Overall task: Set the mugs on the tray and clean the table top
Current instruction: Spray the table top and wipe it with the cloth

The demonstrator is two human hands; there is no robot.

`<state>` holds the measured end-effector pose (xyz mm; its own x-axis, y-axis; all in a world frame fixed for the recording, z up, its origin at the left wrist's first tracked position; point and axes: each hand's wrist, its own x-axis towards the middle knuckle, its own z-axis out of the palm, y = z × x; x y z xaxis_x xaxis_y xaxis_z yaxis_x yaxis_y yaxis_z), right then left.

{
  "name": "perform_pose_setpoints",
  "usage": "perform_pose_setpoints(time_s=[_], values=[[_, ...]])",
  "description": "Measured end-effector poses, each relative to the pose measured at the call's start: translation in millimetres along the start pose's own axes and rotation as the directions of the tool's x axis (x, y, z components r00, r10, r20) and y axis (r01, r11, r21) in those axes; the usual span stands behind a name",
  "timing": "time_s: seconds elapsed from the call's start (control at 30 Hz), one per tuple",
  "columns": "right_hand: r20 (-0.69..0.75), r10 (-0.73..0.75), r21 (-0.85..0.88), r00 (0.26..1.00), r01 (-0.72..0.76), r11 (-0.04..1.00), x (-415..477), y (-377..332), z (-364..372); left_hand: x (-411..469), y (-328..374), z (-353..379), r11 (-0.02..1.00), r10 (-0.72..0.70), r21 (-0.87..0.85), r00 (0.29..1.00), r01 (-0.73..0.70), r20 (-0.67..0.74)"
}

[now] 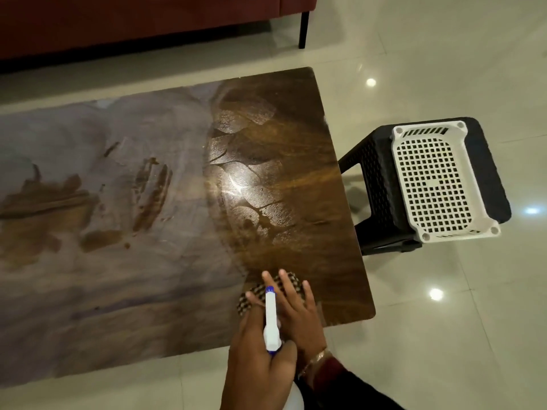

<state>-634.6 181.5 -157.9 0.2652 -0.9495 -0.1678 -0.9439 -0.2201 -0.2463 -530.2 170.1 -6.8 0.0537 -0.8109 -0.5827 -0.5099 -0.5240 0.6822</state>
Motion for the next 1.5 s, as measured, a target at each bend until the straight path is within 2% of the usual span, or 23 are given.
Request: perform_pose_setpoints(time_s=[0.17, 0.27, 0.33, 0.4, 0.5, 0.6, 0.67, 0.73, 0.83, 0.93, 1.0, 1.03, 1.1, 1.2, 1.27, 1.3, 1.4, 1.5], values=[[-0.003, 0.311, 0.040, 0.950, -0.311, 0.950, -24, 35, -14, -5, -28, -19, 0.994, 0.085, 0.066, 0.995, -0.082, -0.044], [-0.049, 0.528, 0.104, 0.848, -0.521, 0.847, 22, 32, -29, -6, -49, -35, 0.997, 0.077, 0.038, 0.982, -0.071, -0.171], [-0.062, 0.593, 0.137, 0.803, -0.582, 0.802, 62, 6, -30, -4, -62, -45, 0.998, 0.060, 0.021, 0.982, -0.057, -0.182], [-0.040, 0.504, 0.131, 0.863, -0.496, 0.858, 93, -31, -24, -6, -72, -55, 0.999, 0.049, 0.020, 0.983, -0.046, -0.178], [0.013, 0.211, 0.074, 0.977, -0.211, 0.975, 104, -89, -7, -9, -81, -70, 1.000, 0.025, -0.004, 0.978, -0.027, -0.206], [0.079, -0.052, 0.016, 0.996, 0.051, 0.999, 67, -120, 11, -8, -82, -91, 0.999, 0.031, -0.019, 0.975, -0.036, -0.220], [0.113, -0.113, 0.011, 0.987, 0.113, 0.994, 33, -112, 15, -3, -84, -109, 1.000, 0.010, -0.022, 0.981, -0.014, -0.193], [0.111, -0.075, -0.016, 0.991, 0.077, 0.997, 12, -81, 11, 3, -88, -121, 1.000, 0.004, -0.026, 0.986, -0.008, -0.164], [0.038, 0.214, -0.014, 0.976, -0.213, 0.977, 21, -29, -9, 10, -97, -133, 0.999, -0.048, -0.012, 0.990, 0.046, -0.136], [-0.009, 0.544, 0.038, 0.839, -0.543, 0.839, 71, -29, -20, 15, -93, -145, 1.000, 0.000, -0.024, 0.991, -0.003, -0.137], [-0.054, 0.615, 0.062, 0.786, -0.613, 0.788, 114, -58, -20, 21, -90, -155, 0.999, 0.004, -0.046, 0.993, -0.010, -0.121], [-0.065, 0.601, 0.075, 0.797, -0.597, 0.799, 135, -75, -18, 24, -89, -159, 0.998, -0.007, -0.062, 0.993, 0.000, -0.115], [-0.057, 0.490, 0.090, 0.870, -0.484, 0.870, 166, -113, -13, 34, -87, -168, 0.997, -0.007, -0.080, 0.992, -0.004, -0.129], [0.003, 0.170, 0.040, 0.985, -0.170, 0.985, 176, -175, 3, 50, -77, -179, 0.996, 0.070, -0.046, 0.990, -0.076, -0.126], [0.074, -0.074, -0.037, 0.994, 0.077, 0.996, 157, -199, 13, 58, -66, -185, 0.990, 0.127, -0.036, 0.982, -0.134, -0.140], [0.075, -0.125, -0.038, 0.989, 0.128, 0.991, 147, -199, 14, 63, -64, -188, 0.989, 0.137, -0.031, 0.980, -0.143, -0.143], [0.031, -0.103, 0.004, 0.994, 0.103, 0.995, 124, -159, 9, 75, -62, -200, 0.991, 0.124, -0.036, 0.983, -0.130, -0.133], [0.030, 0.103, -0.011, 0.994, -0.103, 0.995, 133, -89, -13, 83, -61, -210, 0.994, 0.096, -0.035, 0.988, -0.101, -0.117]])
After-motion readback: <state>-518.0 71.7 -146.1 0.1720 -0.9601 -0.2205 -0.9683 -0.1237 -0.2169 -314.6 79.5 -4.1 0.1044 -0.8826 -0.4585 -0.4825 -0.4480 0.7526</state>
